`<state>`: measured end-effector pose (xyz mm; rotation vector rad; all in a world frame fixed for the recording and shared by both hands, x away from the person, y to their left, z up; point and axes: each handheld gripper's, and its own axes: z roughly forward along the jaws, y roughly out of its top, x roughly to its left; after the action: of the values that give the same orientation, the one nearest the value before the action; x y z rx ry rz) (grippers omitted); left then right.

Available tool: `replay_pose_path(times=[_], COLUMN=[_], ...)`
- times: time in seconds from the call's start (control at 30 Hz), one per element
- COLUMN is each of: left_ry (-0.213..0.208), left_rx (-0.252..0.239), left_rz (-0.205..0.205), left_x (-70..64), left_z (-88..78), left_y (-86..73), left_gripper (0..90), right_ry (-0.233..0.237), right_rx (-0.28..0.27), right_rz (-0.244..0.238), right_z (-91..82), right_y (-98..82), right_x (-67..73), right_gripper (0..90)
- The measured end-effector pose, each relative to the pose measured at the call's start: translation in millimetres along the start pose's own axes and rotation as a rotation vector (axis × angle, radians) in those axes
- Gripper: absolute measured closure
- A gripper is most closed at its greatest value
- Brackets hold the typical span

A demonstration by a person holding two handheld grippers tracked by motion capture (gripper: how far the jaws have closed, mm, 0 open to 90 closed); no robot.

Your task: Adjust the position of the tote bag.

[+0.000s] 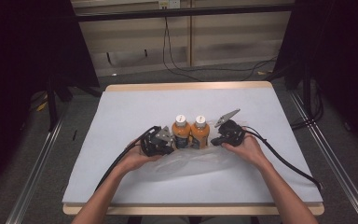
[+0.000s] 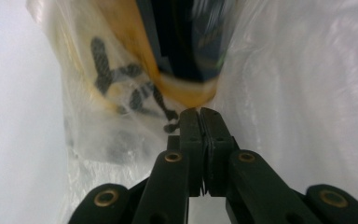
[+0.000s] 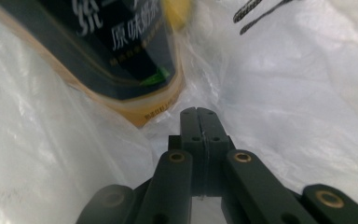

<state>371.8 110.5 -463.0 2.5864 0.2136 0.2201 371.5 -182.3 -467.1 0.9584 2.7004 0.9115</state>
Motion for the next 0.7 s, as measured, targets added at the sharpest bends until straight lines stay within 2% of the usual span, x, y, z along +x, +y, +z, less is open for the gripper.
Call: replay_pose_path(times=[0.07,0.13,0.2,0.23,0.27,0.3,0.33,0.37,0.4,0.47,0.7], left_ry=[0.014,0.077,0.092,0.094,0.094,0.137,0.137,0.132,0.132,0.095,0.128], left_rx=[0.023,0.072,0.090,0.086,0.086,0.116,0.116,0.111,0.111,0.085,0.125], left_rz=[0.020,0.048,0.046,0.027,0.027,0.028,0.028,0.001,0.001,-0.045,-0.023], left_x=[-0.2,-0.7,2.7,4.4,4.4,9.2,9.2,16.1,16.1,23.3,20.7], left_z=[-1.8,-3.2,-5.8,-6.7,-6.7,-9.3,-9.3,-13.4,-13.4,-19.3,-23.6], left_y=[0.7,-0.5,-4.2,-7.3,-7.3,-12.6,-12.6,-20.3,-20.3,-31.6,-36.8], left_gripper=[89.8,90.0,90.0,90.0,90.0,90.0,90.0,90.0,90.0,90.0,90.0], right_ry=[-0.006,-0.028,-0.066,-0.078,-0.078,-0.115,-0.115,-0.136,-0.136,-0.154,-0.186], right_rx=[0.027,0.058,0.089,0.102,0.102,0.129,0.129,0.148,0.148,0.164,0.202], right_rz=[-0.009,-0.035,-0.057,-0.058,-0.058,-0.070,-0.070,-0.078,-0.078,-0.086,-0.067], right_z=[1.2,-0.9,-4.3,-5.8,-5.8,-8.3,-8.3,-10.3,-10.3,-12.7,-21.3], right_y=[-0.6,0.5,-0.8,-1.7,-1.7,-2.8,-2.8,-4.1,-4.1,-6.1,-14.4], right_x=[1.6,2.7,1.6,0.8,0.8,-0.4,-0.4,-1.2,-1.2,-4.6,-11.7], right_gripper=[90.0,90.0,90.0,90.0,90.0,90.0,90.0,90.0,90.0,90.0,90.0])
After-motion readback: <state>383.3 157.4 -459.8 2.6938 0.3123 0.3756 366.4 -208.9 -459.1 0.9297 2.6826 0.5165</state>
